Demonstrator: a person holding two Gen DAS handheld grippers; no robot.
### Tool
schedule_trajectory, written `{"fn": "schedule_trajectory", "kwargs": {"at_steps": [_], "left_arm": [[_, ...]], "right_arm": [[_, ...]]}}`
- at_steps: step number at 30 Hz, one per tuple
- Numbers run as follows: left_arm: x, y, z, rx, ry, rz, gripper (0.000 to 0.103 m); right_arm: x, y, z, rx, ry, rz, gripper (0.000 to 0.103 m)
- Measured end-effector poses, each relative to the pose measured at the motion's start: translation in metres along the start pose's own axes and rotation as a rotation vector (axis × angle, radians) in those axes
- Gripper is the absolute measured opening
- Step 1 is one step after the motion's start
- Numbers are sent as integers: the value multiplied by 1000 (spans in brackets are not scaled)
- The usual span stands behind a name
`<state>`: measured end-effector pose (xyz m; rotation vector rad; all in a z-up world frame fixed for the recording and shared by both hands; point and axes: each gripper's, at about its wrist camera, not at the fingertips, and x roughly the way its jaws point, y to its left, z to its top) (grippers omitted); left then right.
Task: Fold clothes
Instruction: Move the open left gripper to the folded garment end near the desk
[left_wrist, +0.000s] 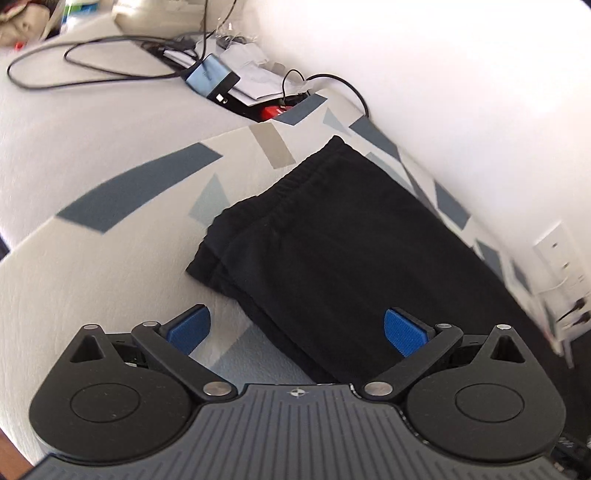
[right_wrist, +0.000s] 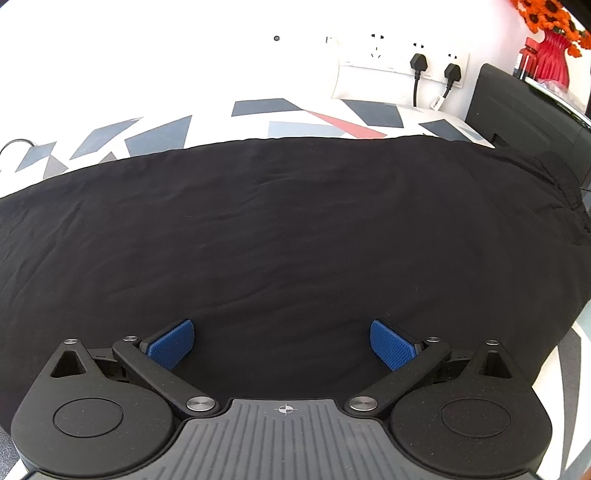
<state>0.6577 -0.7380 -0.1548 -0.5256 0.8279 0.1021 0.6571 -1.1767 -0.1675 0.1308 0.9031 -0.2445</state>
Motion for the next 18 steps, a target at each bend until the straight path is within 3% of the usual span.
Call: {"fn": "schedule_trajectory", "kwargs": {"at_steps": [1, 2, 3, 8, 9, 10, 11, 13, 18], "left_arm": [[3, -3, 2, 8, 6, 1, 101], [6, -6, 4, 14, 15, -6, 94], [8, -8, 5, 20, 24, -14, 80], [19, -15, 11, 24, 37, -17, 78], [20, -14, 11, 14, 29, -12, 68], [21, -12, 12, 8, 23, 11, 40], [22, -11, 14, 5, 26, 38, 28], [22, -3, 20, -47, 49, 12, 15], [16, 9, 28, -109, 55, -20, 11]], "right_arm": [[0, 0, 0, -1, 1, 0, 102], [0, 0, 1, -1, 2, 0, 102], [1, -1, 1, -2, 3, 1, 102], [0, -3, 1, -16, 1, 15, 102], [-1, -3, 0, -19, -1, 17, 102], [-1, -3, -1, -21, -3, 19, 102], [-1, -4, -1, -23, -3, 20, 102], [-1, -4, -1, -27, -4, 24, 102], [-1, -5, 1, -38, 4, 31, 102]]}}
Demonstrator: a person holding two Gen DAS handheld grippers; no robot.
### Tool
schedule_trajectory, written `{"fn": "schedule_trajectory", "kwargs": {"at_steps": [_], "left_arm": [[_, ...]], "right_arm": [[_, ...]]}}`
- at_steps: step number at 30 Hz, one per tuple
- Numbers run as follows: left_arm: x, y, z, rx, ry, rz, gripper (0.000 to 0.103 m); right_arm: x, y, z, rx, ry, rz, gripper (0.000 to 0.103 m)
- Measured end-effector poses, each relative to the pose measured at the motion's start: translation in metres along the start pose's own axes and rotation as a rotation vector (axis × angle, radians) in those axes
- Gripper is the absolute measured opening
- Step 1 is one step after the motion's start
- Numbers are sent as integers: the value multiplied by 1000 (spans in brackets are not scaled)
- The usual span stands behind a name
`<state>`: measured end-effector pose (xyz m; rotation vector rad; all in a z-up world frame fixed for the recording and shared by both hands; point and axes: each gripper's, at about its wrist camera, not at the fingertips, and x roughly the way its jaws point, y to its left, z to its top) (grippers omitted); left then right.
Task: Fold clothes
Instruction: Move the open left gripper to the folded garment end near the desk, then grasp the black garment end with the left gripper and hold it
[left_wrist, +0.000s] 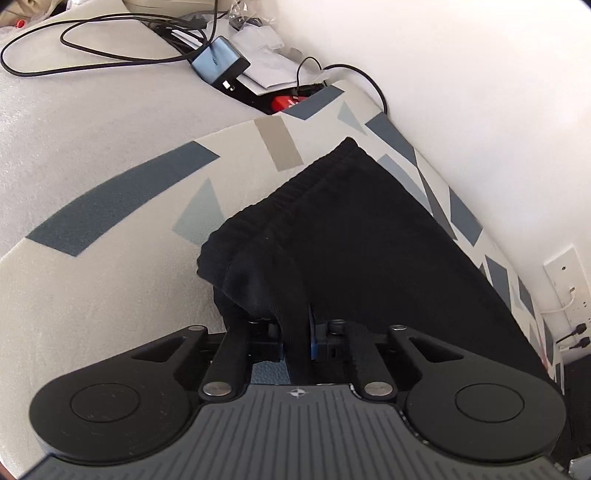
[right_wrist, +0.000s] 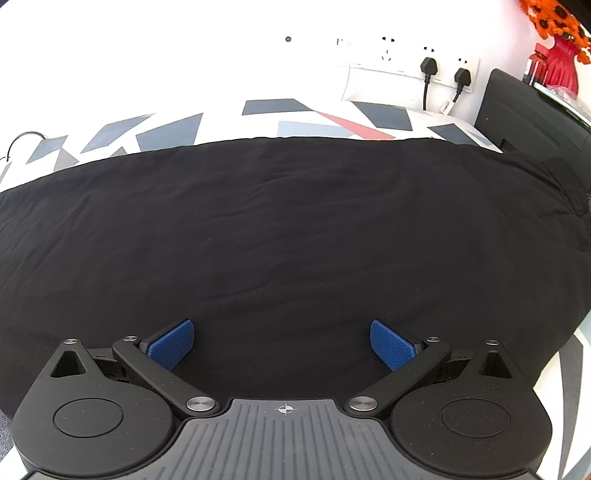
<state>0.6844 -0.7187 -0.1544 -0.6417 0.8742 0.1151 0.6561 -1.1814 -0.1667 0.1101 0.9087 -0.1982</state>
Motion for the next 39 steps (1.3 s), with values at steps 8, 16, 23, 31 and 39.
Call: {"fn": "schedule_trajectory", "kwargs": {"at_steps": [8, 16, 23, 31, 39], "left_arm": [[-22, 9, 7, -6, -85, -19, 9], [-25, 36, 26, -42, -113, 2, 8], [-5, 64, 39, -136, 6, -57, 21], [2, 52, 37, -81, 22, -154, 70], [26, 18, 27, 5, -3, -129, 48]], "right_arm": [[3, 7, 5, -32, 23, 20, 102], [9, 39, 8, -58, 8, 38, 102], [14, 56, 13, -34, 1, 17, 102], [14, 57, 14, -31, 5, 15, 102], [11, 58, 12, -36, 9, 20, 102]]}}
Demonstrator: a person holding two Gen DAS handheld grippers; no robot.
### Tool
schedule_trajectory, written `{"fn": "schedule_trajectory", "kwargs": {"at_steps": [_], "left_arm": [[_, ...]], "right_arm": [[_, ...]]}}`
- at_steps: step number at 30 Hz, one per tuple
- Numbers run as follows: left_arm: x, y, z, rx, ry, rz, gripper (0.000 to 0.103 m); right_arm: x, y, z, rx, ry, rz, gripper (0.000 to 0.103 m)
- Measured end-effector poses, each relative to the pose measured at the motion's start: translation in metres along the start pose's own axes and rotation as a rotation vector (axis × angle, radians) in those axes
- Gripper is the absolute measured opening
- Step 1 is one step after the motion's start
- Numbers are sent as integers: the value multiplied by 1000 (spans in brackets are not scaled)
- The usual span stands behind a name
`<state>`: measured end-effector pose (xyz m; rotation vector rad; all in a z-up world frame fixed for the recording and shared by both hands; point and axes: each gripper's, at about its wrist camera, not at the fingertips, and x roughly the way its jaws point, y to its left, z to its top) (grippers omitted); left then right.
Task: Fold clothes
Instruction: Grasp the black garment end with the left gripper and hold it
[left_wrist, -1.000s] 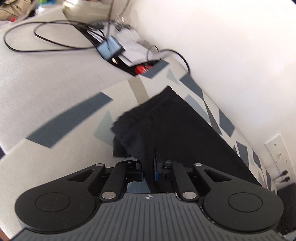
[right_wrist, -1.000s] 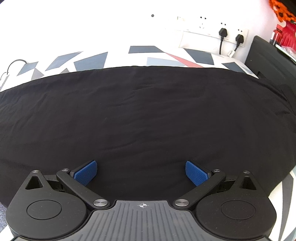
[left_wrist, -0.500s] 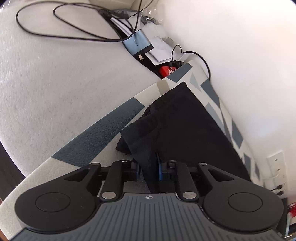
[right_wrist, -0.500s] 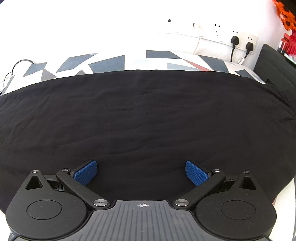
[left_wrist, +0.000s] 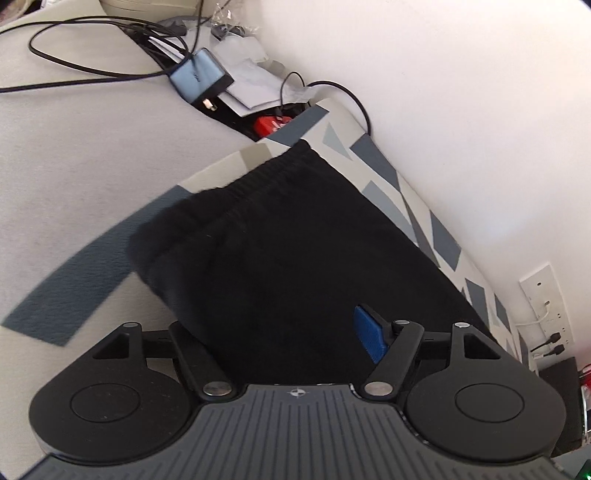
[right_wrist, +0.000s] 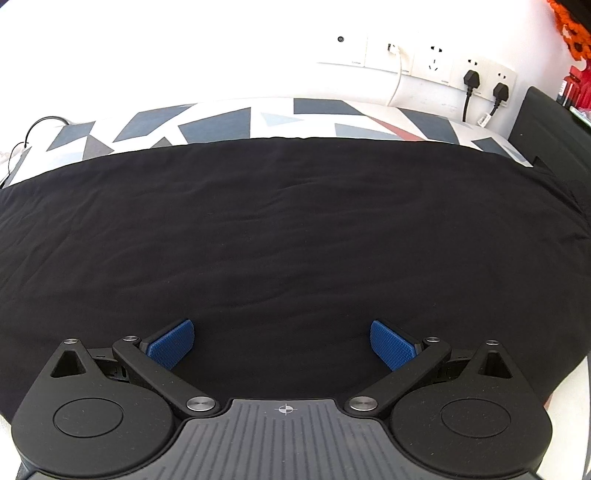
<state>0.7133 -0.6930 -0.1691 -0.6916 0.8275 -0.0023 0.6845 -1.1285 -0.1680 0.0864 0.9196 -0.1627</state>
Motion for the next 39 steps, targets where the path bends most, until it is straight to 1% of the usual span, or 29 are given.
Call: {"fn": "schedule_trajectory", "kwargs": {"at_steps": [1, 2, 3, 4, 10, 14, 18, 20, 22, 24, 27, 29, 30, 31, 32, 33, 34, 38, 39], "left_arm": [[2, -1, 1, -3, -2, 22, 11], [3, -2, 2, -5, -8, 57, 12], [1, -1, 3, -18, -22, 68, 12], [-2, 0, 3, -34, -39, 60, 12], [-29, -13, 6, 54, -144, 107, 11], [-44, -1, 14, 7, -164, 136, 11], [-49, 12, 17, 0, -175, 210, 11], [-50, 19, 19, -5, -179, 240, 11], [-51, 23, 21, -9, -181, 254, 11], [-49, 25, 22, -10, -177, 263, 11], [-47, 24, 22, -15, -175, 274, 11], [-46, 22, 21, -18, -179, 286, 11], [-45, 21, 20, -19, -181, 293, 11], [-44, 20, 19, -20, -183, 299, 11], [-43, 19, 19, -19, -183, 307, 11], [-42, 19, 19, -18, -183, 314, 11], [-42, 19, 19, -18, -182, 320, 11], [-40, 18, 19, -18, -175, 336, 11], [-40, 17, 20, -17, -174, 339, 11]], "right_arm": [[0, 0, 0, -1, 1, 1, 102], [-1, 0, -1, -1, 2, 1, 102], [-1, 0, -1, -3, 3, 3, 102], [-1, 0, -1, -6, 4, 6, 102], [-2, 5, -2, -35, -3, 35, 102], [-3, 17, -3, -87, -8, 76, 102], [-6, 31, -5, -163, -9, 134, 102], [-16, 23, -7, -180, -53, 100, 102], [-26, 9, -8, -183, -91, 72, 102], [-32, -13, -12, -164, -55, 120, 102], [-45, -37, -25, -186, -22, 149, 102], [-60, -54, -34, -143, -58, 100, 101], [-67, -65, -39, -96, -71, 84, 100], [-72, -77, -43, -50, -70, 81, 92], [-76, -88, -47, -5, -66, 81, 82], [-80, -95, -53, 18, -58, 85, 78], [-84, -96, -59, 6, -52, 99, 73], [-96, -96, -80, -63, -37, 165, 67], [-98, -94, -84, -78, -37, 178, 67]]}}
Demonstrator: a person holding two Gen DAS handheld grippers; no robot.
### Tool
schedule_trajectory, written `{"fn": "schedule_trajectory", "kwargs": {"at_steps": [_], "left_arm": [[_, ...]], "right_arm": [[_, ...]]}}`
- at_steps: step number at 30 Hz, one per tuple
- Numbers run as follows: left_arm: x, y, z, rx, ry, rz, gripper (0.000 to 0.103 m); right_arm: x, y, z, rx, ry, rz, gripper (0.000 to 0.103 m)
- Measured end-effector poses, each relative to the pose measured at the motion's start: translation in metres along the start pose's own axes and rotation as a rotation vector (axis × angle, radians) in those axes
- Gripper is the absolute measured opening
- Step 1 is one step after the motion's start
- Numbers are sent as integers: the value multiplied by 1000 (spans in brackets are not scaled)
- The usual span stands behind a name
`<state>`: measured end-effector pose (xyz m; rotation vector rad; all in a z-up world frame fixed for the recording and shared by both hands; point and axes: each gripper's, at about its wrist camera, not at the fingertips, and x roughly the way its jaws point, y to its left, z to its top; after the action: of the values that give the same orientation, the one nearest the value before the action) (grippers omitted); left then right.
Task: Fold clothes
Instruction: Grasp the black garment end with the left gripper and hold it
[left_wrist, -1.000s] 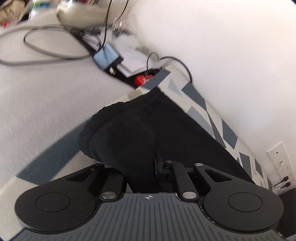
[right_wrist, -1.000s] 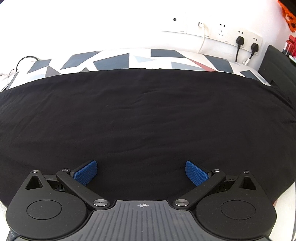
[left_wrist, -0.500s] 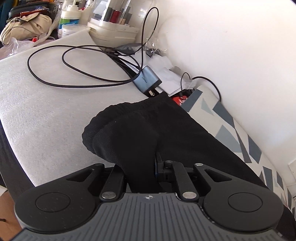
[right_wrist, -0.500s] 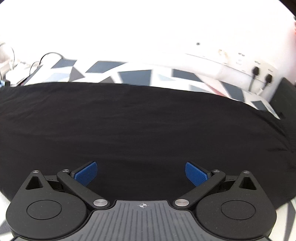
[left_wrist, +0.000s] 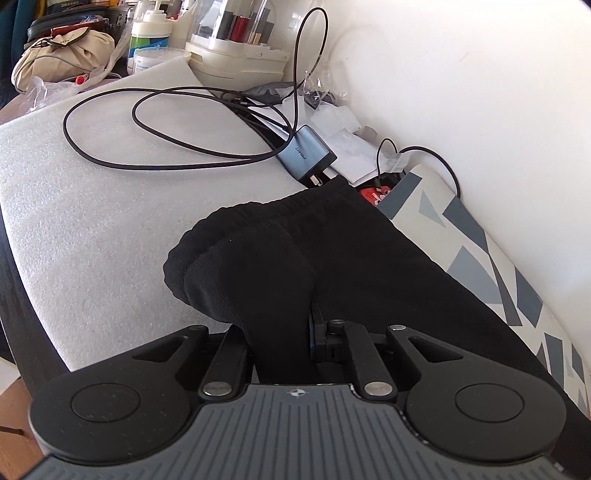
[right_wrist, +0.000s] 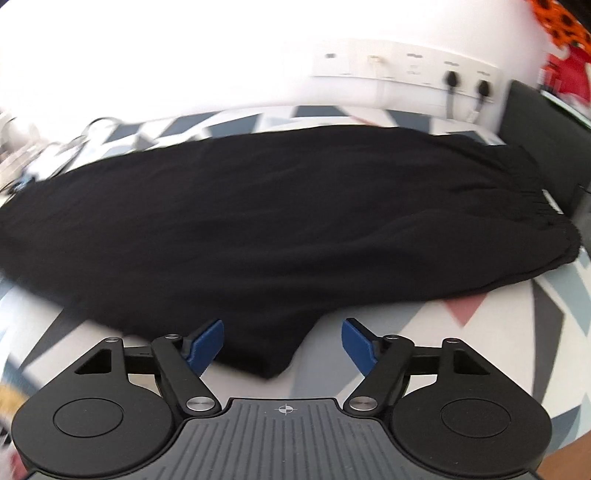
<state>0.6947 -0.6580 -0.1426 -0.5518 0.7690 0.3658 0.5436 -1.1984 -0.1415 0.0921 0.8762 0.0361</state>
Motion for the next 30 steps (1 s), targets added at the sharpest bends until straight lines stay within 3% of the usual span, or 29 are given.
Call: {"fn": "schedule_trajectory", "kwargs": {"at_steps": [3, 9, 11, 15, 25, 27, 29, 30], "left_arm": [[0, -1, 0, 6, 3, 7, 11], [0, -1, 0, 4, 6, 16, 12], [-1, 0, 0, 2, 7, 17, 12], [-2, 1, -2, -12, 6, 20, 11], [-3, 4, -4, -37, 11, 18, 11], [-3, 4, -4, -41, 11, 14, 11], [-3, 4, -5, -44, 12, 14, 12], [-3, 5, -6, -44, 13, 14, 12]], "right_arm": [[4, 4, -6, -27, 8, 2, 64], [21, 6, -7, 0, -9, -55, 37], [23, 7, -7, -9, -16, -55, 14], [5, 0, -9, -67, -76, -39, 10], [3, -17, -17, 11, -18, -9, 8], [-3, -25, -20, 46, 11, -27, 11], [-11, -41, -20, 114, -5, -59, 28], [-15, -49, -18, 144, -25, -89, 31]]}}
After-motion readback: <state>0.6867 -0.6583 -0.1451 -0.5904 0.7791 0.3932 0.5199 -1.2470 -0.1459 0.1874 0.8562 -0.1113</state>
